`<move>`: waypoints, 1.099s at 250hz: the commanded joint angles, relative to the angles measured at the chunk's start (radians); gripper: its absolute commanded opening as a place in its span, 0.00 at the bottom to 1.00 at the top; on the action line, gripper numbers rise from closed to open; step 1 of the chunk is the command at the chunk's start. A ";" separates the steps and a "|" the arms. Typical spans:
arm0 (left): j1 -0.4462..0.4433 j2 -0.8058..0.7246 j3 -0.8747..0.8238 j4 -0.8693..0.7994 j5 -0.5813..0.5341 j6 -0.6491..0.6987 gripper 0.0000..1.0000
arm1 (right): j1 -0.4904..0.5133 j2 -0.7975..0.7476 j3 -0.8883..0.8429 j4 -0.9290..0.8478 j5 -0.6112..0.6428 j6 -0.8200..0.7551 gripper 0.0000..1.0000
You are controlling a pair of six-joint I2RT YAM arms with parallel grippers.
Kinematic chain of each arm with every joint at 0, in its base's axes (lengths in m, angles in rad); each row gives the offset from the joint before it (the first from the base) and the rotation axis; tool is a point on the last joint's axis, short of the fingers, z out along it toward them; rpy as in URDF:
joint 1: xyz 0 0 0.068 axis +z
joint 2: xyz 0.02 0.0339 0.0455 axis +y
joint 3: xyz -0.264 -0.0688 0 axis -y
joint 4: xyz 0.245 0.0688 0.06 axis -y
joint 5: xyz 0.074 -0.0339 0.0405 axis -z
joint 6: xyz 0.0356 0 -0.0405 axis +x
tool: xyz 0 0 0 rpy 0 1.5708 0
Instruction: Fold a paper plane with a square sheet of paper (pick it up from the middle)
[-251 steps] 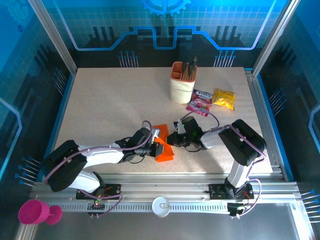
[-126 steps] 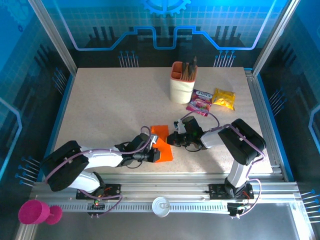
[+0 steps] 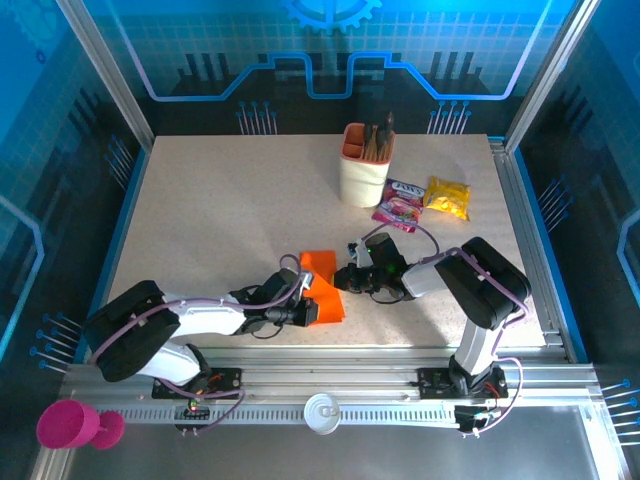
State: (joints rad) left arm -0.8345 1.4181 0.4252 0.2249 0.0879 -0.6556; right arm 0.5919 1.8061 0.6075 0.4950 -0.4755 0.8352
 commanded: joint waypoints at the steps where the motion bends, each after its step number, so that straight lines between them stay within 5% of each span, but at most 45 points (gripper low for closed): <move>1: -0.005 -0.039 0.048 -0.041 -0.039 0.003 0.09 | 0.044 0.191 -0.029 -0.126 0.150 -0.030 0.00; 22: -0.005 -0.032 0.060 -0.049 -0.042 0.009 0.10 | 0.040 0.168 -0.016 -0.140 0.127 -0.033 0.00; 51: -0.005 -0.005 0.061 -0.039 -0.041 0.011 0.11 | 0.034 0.111 0.007 -0.178 0.105 -0.040 0.17; 165: -0.006 0.008 0.061 -0.024 -0.047 0.005 0.13 | -0.053 -0.139 0.076 -0.409 0.142 -0.155 0.43; 275: -0.006 -0.033 0.091 -0.070 -0.057 0.020 0.18 | -0.076 -0.072 0.098 -0.307 0.015 -0.139 0.47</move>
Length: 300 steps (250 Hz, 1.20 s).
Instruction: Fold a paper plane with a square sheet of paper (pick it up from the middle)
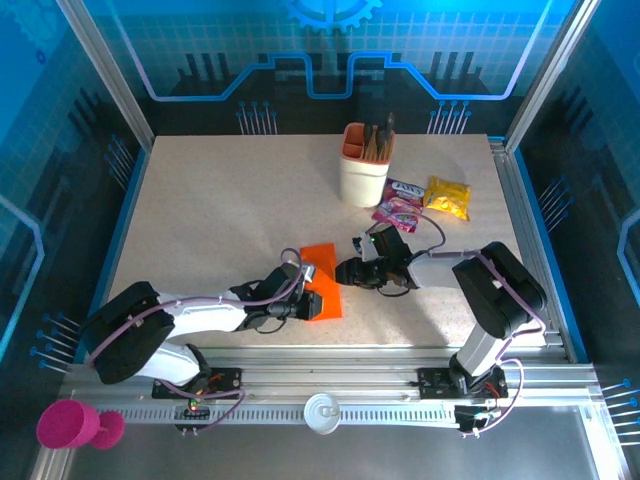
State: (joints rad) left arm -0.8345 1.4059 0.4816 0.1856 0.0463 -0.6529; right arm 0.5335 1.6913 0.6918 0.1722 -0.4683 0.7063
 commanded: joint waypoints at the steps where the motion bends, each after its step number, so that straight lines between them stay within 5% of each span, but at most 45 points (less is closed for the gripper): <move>1: -0.006 -0.021 0.034 -0.032 -0.015 0.018 0.18 | -0.018 0.043 0.015 0.017 0.006 -0.010 0.47; 74: -0.004 -0.014 0.047 -0.040 -0.015 0.028 0.18 | 0.004 0.040 0.034 0.023 -0.025 -0.013 0.39; 185: 0.000 -0.020 0.060 -0.049 -0.021 0.038 0.20 | 0.015 0.056 0.051 0.040 -0.041 -0.001 0.00; 231: 0.064 -0.063 0.065 -0.043 -0.011 0.041 0.28 | 0.015 0.059 0.055 0.040 -0.044 -0.001 0.00; 257: 0.116 -0.083 0.071 -0.042 -0.011 0.037 0.50 | 0.016 0.063 0.056 0.045 -0.046 0.003 0.00; 300: 0.212 -0.067 0.105 -0.067 -0.023 0.024 0.66 | 0.016 0.068 0.058 0.059 -0.058 0.015 0.00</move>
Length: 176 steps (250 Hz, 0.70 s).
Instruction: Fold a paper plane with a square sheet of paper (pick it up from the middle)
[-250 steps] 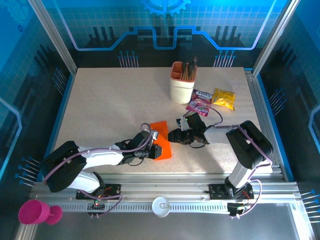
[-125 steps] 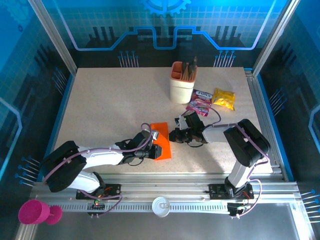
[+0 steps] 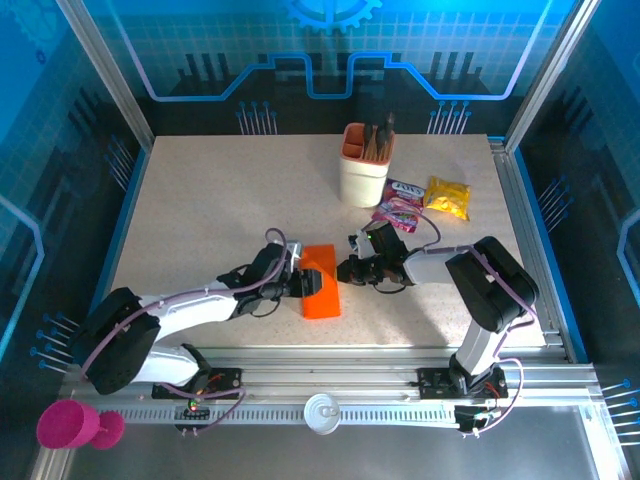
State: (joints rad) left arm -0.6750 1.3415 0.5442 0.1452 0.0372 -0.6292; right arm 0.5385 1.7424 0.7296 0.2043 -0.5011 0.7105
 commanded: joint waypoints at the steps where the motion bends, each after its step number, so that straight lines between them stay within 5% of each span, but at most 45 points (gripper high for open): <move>1: 0.055 -0.002 0.044 -0.027 -0.014 0.000 0.66 | 0.011 0.017 0.021 0.027 -0.024 0.011 0.00; 65: 0.118 0.096 0.095 -0.008 0.027 0.047 0.75 | 0.012 0.015 0.028 0.032 -0.043 0.018 0.00; 176: 0.129 0.230 0.085 0.150 0.137 0.034 0.78 | 0.031 0.054 0.054 0.098 -0.083 0.072 0.00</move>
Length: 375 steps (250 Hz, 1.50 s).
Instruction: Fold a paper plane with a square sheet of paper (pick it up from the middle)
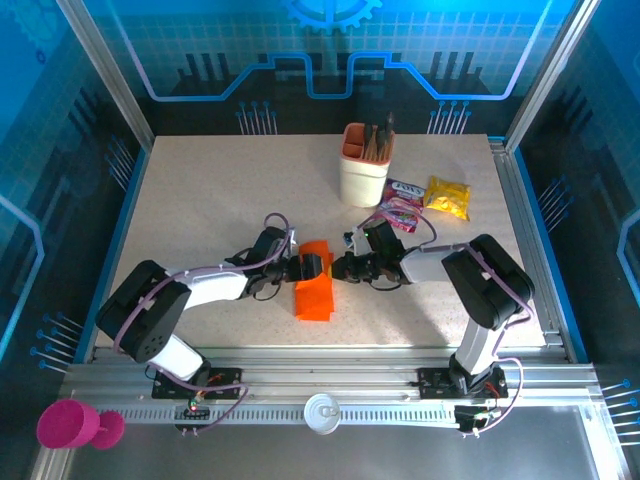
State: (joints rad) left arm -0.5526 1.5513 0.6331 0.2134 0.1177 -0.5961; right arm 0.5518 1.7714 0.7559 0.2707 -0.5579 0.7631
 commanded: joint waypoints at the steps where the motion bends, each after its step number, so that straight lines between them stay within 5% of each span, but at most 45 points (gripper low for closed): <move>1: 0.006 0.021 -0.004 0.083 0.058 -0.001 0.78 | 0.017 0.026 0.028 0.031 -0.025 0.020 0.00; 55: 0.006 0.020 -0.019 0.109 0.057 -0.021 0.78 | 0.027 0.051 0.036 0.039 -0.021 0.030 0.00; 137: 0.006 -0.118 -0.066 -0.006 -0.106 -0.053 0.82 | 0.014 0.025 -0.051 0.102 -0.009 0.067 0.00; 218: 0.003 -0.229 -0.133 -0.079 -0.070 -0.059 0.84 | 0.018 0.024 -0.087 0.157 -0.012 0.102 0.00; 375: -0.055 -0.293 -0.270 0.035 -0.035 -0.113 0.57 | 0.060 0.033 -0.041 0.136 -0.004 0.101 0.00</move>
State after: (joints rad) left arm -0.5907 1.2686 0.3851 0.2073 0.0685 -0.6918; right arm 0.5934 1.8103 0.6956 0.4103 -0.5579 0.8574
